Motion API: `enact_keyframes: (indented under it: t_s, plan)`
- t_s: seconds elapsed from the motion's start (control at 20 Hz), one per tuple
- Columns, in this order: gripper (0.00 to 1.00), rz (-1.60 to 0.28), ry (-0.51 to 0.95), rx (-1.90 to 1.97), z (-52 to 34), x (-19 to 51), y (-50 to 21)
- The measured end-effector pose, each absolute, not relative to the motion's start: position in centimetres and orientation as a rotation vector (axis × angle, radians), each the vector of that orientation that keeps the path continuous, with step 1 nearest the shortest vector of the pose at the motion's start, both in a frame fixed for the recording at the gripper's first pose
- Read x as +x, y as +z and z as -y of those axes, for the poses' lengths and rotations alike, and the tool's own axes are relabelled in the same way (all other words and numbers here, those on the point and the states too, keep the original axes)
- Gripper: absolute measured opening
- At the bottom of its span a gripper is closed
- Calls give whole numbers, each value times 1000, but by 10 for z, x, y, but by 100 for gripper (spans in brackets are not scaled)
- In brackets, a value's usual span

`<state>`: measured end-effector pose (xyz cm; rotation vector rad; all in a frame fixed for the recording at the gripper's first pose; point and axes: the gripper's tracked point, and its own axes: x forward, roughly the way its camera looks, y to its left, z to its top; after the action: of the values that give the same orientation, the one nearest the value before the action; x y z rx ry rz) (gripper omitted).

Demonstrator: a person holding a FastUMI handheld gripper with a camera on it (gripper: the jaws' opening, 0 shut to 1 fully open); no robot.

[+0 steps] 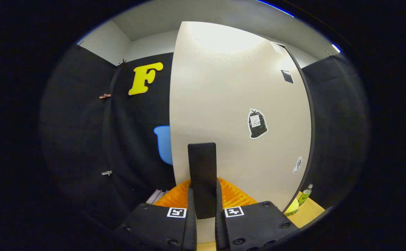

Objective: Open the shoe cabinet door, grab the shoes and put them into the shoe cabinet, then close the shoe cabinet door.

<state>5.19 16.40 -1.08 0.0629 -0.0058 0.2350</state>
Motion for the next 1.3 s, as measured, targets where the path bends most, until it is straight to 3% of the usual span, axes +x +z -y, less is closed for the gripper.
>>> enact_keyframes:
  t_s: [0.6,1.3]
  plan:
    - [24,-11,307,64,-89,-21,-7]
    - [20,-35,172,43,27,-53,-5]
